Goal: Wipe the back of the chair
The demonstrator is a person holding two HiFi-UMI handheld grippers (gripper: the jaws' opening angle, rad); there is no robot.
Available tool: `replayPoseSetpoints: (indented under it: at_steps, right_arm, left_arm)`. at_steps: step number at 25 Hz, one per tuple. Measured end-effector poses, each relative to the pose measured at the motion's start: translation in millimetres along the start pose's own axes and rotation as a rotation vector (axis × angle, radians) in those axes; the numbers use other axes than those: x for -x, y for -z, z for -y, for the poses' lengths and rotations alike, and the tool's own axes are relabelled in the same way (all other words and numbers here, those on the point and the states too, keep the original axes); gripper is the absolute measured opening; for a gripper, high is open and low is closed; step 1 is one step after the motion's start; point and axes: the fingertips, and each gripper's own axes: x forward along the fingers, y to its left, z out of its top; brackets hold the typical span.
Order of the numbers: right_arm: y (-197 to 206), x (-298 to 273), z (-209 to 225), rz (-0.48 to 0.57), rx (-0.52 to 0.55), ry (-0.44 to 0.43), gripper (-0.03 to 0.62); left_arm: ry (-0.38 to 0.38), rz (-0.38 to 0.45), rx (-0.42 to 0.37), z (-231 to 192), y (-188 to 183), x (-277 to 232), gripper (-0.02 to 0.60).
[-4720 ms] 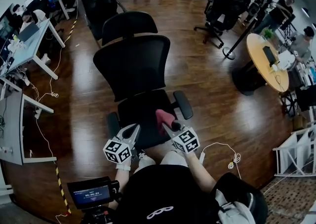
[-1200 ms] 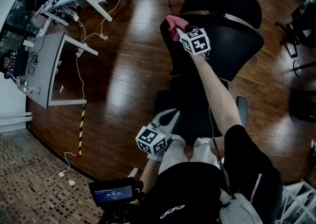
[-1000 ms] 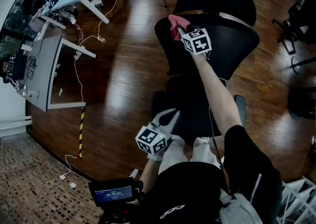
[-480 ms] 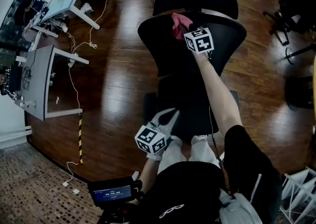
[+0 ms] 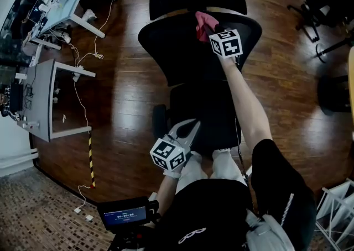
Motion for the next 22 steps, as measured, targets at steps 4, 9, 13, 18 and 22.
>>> replayPoseSetpoints:
  at_steps: [4,9,13,18,22]
  right_arm:
    - [7,16,22,0.009,-0.01,0.026,0.043]
    - [9,35,46,0.015,-0.019,0.06,0.043]
    - [14,49,66,0.022,-0.029,0.087,0.043]
    - [21,70,93,0.034,-0.046,0.125,0.043]
    - [27,86,115,0.04,-0.055,0.156,0.043]
  left_arm:
    - [0.012,-0.009,-0.005,9,5,-12,-0.008]
    - [0.031,-0.021,-0.006,19,4,-22,-0.008]
    - [0.038,-0.027,-0.011,23,4,-31,-0.009]
    - [0.051,-0.035,-0.015,31,6,-43,-0.009]
    - [0.063,-0.045,-0.014,39,10,-52,-0.009]
